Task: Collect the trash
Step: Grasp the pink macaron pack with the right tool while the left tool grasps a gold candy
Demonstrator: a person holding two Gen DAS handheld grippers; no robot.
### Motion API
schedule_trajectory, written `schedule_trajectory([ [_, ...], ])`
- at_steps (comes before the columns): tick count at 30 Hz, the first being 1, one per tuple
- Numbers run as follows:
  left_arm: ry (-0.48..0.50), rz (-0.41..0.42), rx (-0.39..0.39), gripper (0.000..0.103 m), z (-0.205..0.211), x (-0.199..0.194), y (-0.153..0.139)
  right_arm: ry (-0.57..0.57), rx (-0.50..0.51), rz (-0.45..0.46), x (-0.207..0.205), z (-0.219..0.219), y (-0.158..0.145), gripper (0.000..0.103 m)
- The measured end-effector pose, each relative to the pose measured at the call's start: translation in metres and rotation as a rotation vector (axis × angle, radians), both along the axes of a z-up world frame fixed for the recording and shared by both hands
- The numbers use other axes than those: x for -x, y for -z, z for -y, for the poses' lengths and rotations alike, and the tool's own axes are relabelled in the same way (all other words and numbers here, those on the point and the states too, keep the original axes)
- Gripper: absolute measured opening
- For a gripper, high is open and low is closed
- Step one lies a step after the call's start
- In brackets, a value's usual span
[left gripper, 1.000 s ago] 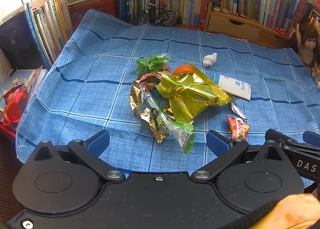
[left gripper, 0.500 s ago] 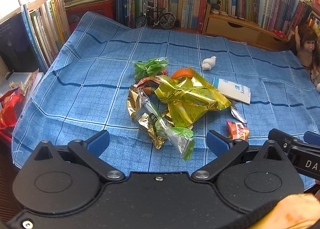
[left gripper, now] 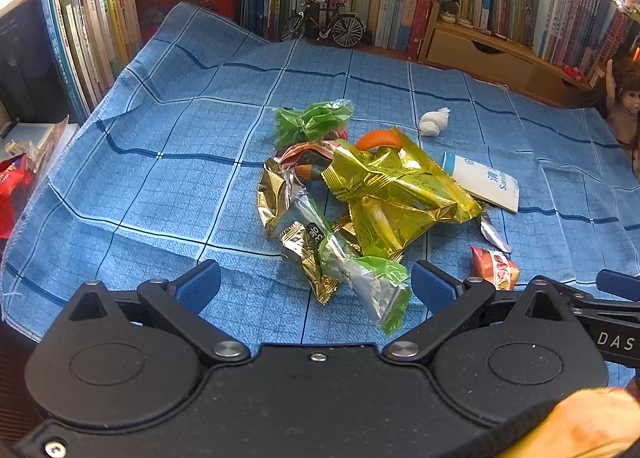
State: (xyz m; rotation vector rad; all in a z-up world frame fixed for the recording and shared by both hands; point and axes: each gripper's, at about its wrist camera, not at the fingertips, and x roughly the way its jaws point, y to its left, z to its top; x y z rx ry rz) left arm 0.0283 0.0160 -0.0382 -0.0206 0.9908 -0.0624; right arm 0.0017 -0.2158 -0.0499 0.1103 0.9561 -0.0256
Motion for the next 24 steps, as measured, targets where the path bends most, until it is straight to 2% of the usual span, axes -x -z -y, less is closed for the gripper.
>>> schedule_trajectory([
  [7, 0.053, -0.041, -0.051, 0.092, 0.01, -0.009, 0.027, -0.035, -0.025, -0.082, -0.022, 0.003, 0.031, 0.092],
  [12, 0.055, -0.079, -0.022, 0.076, 0.015, -0.015, 0.041, -0.047, -0.029, -0.132, -0.04, 0.002, 0.052, 0.084],
  [14, 0.057, -0.075, -0.008, 0.073, 0.017, -0.018, 0.041, -0.05, -0.03, -0.15, -0.047, 0.002, 0.06, 0.079],
  [19, 0.055, -0.024, 0.028, 0.072, 0.019, -0.025, 0.029, -0.041, -0.033, -0.186, -0.056, 0.003, 0.08, 0.072],
  [24, 0.013, -0.041, -0.007, 0.07, 0.018, -0.041, 0.035, -0.041, -0.055, -0.182, -0.055, 0.005, 0.087, 0.072],
])
